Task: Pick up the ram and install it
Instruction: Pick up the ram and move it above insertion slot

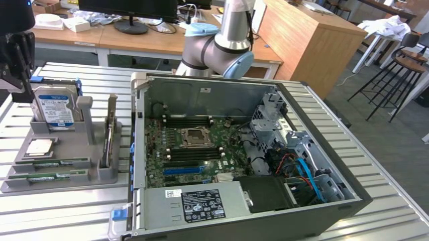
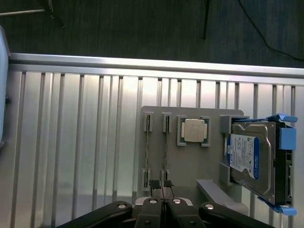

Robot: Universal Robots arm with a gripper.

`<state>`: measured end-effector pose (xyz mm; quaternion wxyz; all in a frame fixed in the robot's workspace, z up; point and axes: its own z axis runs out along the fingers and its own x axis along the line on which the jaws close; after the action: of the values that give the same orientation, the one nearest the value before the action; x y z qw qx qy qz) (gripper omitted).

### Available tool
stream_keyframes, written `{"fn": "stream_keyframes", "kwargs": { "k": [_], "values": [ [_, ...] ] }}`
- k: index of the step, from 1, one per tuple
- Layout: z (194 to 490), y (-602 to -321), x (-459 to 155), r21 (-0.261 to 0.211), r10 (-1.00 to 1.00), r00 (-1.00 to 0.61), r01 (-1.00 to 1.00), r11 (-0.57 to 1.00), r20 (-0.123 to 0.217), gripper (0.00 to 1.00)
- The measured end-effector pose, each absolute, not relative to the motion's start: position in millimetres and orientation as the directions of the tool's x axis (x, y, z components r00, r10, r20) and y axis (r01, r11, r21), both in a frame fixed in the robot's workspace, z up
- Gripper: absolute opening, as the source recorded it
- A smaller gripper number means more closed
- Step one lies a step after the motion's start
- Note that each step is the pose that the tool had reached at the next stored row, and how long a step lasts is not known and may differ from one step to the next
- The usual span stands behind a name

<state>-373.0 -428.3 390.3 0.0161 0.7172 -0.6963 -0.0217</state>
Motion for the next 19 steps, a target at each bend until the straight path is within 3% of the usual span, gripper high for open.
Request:
{"fn": "stream_keyframes", "kwargs": {
  "k": [4,9,19],
  "values": [
    [390.4,-428.3,-373.0,0.053,-1.000,0.029,-0.998,-0.030,-0.009,0.11],
    [390.3,-428.3,-373.0,0.053,-1.000,0.029,-0.998,-0.030,-0.009,0.30],
    [389.9,-428.3,-373.2,0.032,-1.000,0.030,-0.999,-0.030,-0.008,0.30]
  ]
}}
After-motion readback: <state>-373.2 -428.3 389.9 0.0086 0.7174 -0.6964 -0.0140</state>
